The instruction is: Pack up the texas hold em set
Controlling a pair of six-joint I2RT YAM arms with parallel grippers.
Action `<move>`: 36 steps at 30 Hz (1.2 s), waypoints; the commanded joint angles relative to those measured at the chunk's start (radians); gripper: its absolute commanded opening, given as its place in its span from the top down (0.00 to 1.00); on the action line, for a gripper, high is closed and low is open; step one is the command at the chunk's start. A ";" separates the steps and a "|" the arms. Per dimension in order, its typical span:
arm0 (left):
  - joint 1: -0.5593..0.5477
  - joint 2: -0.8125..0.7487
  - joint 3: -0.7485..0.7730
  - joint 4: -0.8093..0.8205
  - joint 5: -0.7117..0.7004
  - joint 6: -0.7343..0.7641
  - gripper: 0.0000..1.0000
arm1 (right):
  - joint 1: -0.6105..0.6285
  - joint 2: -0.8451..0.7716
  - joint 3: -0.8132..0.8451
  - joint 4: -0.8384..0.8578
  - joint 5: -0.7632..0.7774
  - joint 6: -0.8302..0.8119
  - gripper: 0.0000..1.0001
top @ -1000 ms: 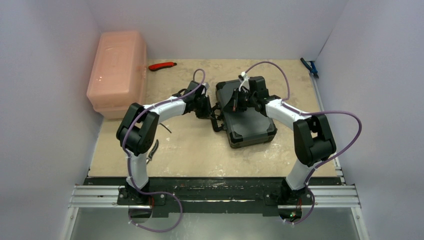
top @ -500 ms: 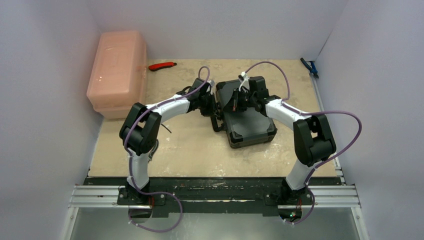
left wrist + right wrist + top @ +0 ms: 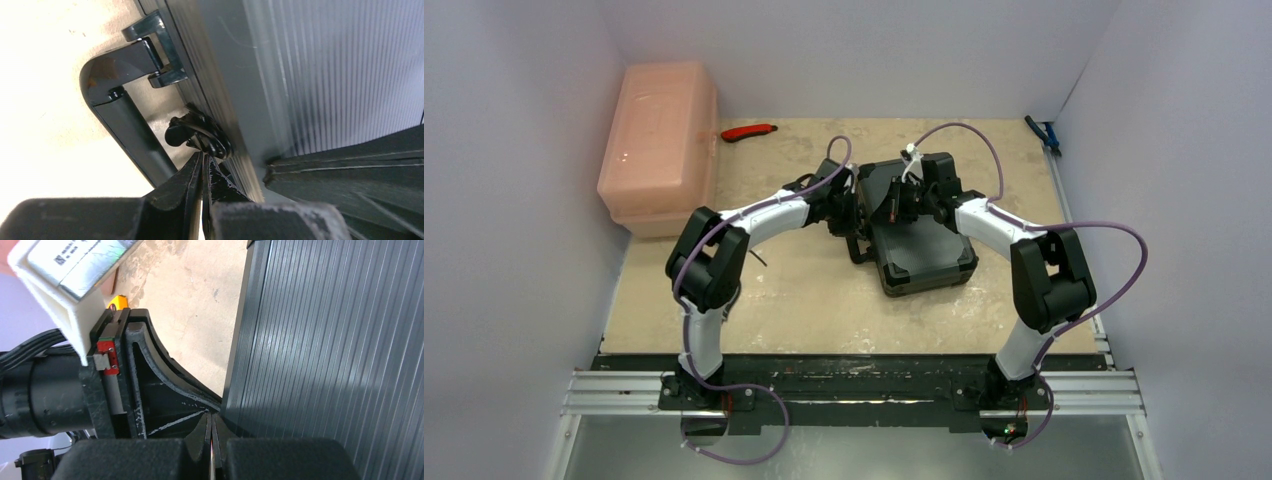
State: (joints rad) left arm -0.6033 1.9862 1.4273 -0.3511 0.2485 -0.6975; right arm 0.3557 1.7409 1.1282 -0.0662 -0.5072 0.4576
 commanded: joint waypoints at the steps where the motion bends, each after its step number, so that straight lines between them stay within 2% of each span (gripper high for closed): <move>1: -0.022 -0.039 0.086 0.008 -0.022 0.030 0.97 | -0.047 0.046 -0.038 -0.106 0.176 -0.071 1.00; 10: -0.028 -0.031 0.121 -0.015 -0.039 0.041 0.98 | -0.046 0.043 -0.039 -0.108 0.176 -0.073 1.00; 36: -0.020 -0.096 -0.026 -0.040 -0.133 0.084 1.00 | -0.046 0.052 -0.044 -0.104 0.174 -0.073 1.00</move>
State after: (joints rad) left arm -0.6247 1.9480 1.4143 -0.4084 0.1406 -0.6418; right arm 0.3553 1.7409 1.1255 -0.0616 -0.5079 0.4576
